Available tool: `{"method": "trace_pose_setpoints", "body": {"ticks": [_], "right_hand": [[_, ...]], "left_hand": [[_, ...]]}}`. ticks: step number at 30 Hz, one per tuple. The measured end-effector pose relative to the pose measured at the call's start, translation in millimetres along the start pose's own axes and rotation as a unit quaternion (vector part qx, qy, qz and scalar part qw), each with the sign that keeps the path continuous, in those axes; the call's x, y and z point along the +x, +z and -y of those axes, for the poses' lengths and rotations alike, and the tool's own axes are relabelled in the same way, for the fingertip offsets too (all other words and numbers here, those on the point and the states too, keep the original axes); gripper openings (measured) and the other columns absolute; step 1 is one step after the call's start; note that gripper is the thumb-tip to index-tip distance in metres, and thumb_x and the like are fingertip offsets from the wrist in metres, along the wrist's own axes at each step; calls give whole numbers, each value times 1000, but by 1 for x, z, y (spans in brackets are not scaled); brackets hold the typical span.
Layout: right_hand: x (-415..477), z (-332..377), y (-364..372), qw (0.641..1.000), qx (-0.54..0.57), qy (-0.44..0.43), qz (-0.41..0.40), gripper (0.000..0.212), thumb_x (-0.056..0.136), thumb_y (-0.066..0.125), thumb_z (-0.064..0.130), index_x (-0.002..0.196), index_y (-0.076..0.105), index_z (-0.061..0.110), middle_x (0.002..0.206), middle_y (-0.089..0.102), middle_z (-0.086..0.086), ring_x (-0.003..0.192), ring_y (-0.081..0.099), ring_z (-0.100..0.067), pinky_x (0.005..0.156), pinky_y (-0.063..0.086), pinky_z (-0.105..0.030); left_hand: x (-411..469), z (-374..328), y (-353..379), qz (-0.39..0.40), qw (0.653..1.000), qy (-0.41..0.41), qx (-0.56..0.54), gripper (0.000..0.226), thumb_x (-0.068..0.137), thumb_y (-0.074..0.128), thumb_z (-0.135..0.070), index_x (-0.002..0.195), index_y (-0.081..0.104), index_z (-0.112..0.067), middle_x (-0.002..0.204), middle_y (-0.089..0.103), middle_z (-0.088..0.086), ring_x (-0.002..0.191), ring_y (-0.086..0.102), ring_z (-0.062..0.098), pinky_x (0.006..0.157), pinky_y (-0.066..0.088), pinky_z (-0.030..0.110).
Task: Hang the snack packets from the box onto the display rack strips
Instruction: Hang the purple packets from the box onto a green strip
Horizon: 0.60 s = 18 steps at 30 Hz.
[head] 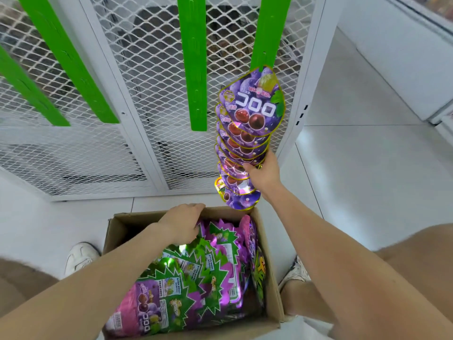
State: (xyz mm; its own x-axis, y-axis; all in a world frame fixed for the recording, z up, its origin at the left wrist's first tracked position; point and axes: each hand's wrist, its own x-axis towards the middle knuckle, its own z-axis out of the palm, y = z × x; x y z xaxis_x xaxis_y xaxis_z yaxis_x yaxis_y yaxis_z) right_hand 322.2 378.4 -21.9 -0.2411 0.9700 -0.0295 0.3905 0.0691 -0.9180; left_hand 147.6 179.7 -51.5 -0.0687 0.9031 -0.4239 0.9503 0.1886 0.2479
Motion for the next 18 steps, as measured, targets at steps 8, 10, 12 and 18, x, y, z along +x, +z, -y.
{"method": "trace_pose_setpoints", "body": {"ticks": [8,10,12,18], "right_hand": [[25,-7,1,999,-41,21,-10,64,78,85,14,135,57,13,129,70,-6,119,65,-27,105,51,-44],[24,-8,-1,996,-78,33,15,59,78,87,26,130,62,15,125,73,-6,115,67,-27,100,54,-43],[17,-13,-6,986,-135,83,45,47,79,85,39,114,68,13,109,75,-6,102,68,-28,89,56,-40],[-37,-21,-23,913,-345,104,190,21,78,78,33,74,75,12,79,75,-3,85,71,-23,73,56,-29]], "left_hand": [[3,-3,-4,4,1000,11,-7,27,99,61,-26,124,55,-22,103,65,7,97,61,28,77,52,41],[3,-7,-4,2,1000,12,-10,24,99,60,-23,122,55,-21,103,66,8,94,62,29,75,51,40],[2,-13,-2,0,1000,6,-5,25,99,59,-19,124,54,-20,105,67,9,92,63,29,73,51,40],[-7,-27,7,-17,999,-10,50,39,95,58,-12,133,48,-17,119,63,8,107,62,31,85,50,44]]}}
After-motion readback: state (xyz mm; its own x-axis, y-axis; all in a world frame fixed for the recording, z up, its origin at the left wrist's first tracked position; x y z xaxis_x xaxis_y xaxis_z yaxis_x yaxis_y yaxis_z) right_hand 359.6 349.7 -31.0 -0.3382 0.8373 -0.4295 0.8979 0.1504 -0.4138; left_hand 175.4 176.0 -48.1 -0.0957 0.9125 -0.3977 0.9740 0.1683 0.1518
